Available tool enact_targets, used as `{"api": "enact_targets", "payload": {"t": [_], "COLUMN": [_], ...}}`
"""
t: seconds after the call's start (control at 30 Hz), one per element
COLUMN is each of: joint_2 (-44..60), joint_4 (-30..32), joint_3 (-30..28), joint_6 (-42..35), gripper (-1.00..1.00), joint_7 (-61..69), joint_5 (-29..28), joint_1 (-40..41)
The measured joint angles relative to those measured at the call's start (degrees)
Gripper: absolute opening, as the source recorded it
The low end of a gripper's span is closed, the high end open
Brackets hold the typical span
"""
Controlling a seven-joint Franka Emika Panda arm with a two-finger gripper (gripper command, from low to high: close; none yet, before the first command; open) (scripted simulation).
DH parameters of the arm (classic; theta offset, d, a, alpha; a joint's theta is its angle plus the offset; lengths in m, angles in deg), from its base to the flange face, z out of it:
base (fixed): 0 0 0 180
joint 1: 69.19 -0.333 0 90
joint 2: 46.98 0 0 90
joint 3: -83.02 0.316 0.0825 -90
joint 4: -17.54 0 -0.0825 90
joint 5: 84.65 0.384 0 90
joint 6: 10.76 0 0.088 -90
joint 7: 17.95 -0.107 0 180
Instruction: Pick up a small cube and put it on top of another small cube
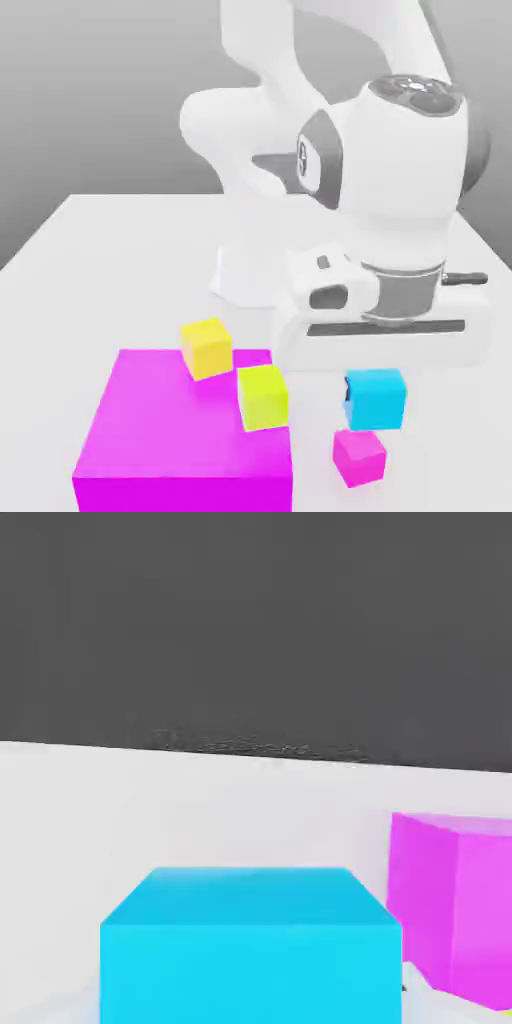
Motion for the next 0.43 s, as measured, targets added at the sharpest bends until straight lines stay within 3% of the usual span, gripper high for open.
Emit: {"api": "enact_targets", "payload": {"t": [0.17, 0.3, 0.33, 0.43], "joint_2": [-9.81, -5.76, -4.38, -4.38], "joint_4": [6.31, 9.39, 9.92, 9.92], "joint_3": [-2.04, -2.38, -2.37, -2.37], "joint_6": [-3.34, 3.81, 5.73, 5.73], "gripper": [-1.00, -1.00, 1.00, 1.00], "joint_7": [-6.07, -7.56, -7.67, -7.67], "joint_5": [1.61, 1.30, 1.21, 1.22], "joint_1": [3.85, 4.61, 4.65, 4.65]}}
